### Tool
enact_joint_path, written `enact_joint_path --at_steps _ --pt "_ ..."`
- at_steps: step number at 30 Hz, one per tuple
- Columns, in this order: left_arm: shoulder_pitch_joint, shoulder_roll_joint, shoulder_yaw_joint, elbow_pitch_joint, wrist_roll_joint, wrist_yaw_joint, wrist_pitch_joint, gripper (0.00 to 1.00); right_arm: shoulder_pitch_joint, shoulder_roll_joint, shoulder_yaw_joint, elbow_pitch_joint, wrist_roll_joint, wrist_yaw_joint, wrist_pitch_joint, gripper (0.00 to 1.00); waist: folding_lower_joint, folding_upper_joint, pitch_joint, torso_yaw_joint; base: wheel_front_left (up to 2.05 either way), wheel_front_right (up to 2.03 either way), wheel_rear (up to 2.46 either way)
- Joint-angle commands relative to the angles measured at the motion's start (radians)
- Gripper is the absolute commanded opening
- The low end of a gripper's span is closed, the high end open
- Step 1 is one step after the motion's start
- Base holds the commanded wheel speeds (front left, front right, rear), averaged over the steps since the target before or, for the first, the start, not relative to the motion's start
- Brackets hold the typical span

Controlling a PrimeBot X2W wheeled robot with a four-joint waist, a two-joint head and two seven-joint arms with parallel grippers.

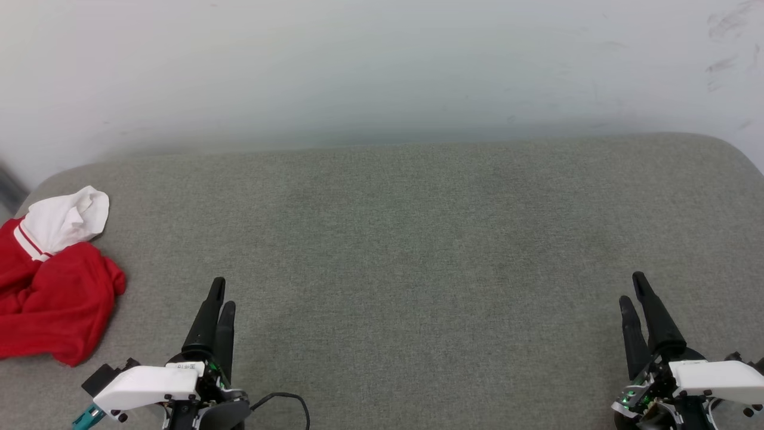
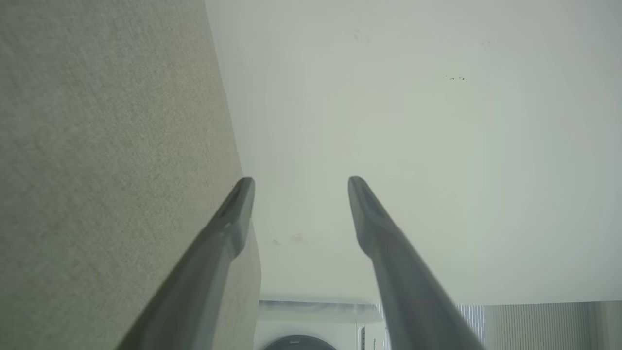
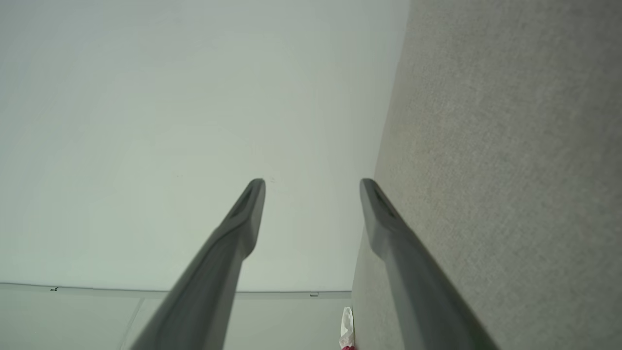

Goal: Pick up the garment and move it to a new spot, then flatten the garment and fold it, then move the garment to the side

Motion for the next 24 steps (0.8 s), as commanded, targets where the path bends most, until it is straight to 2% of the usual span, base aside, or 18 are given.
enact_joint_path --at_steps 1,9,13,18,24 --pt "-0.015 0.003 -0.01 -0.032 0.007 -0.001 -0.009 1.0 -0.01 -0.007 0.008 -0.027 -0.012 0.0 -0.012 1.0 0.0 0.0 0.0 0.001 0.0 0.0 0.0" --pt "-0.018 0.032 -0.07 -0.071 0.09 -0.001 -0.064 1.0 -0.005 -0.02 0.023 -0.054 -0.089 0.0 -0.047 1.0 0.0 0.0 -0.001 0.004 0.0 0.0 0.0" --pt "-0.024 0.048 -0.093 -0.079 0.186 -0.001 -0.084 1.0 -0.002 -0.019 0.016 -0.068 -0.178 0.0 -0.063 1.0 0.0 0.0 -0.001 0.006 0.0 0.0 0.0" --pt "-0.027 0.039 -0.089 -0.104 0.333 -0.002 -0.103 1.0 0.001 -0.014 0.016 -0.082 -0.311 0.0 -0.083 1.0 0.0 0.0 -0.002 0.007 0.0 0.0 0.0" --pt "-0.018 0.029 -0.091 -0.134 0.46 -0.002 -0.125 1.0 0.004 -0.012 0.024 -0.092 -0.452 0.0 -0.104 1.0 0.0 0.0 -0.004 0.006 0.0 0.0 0.0"
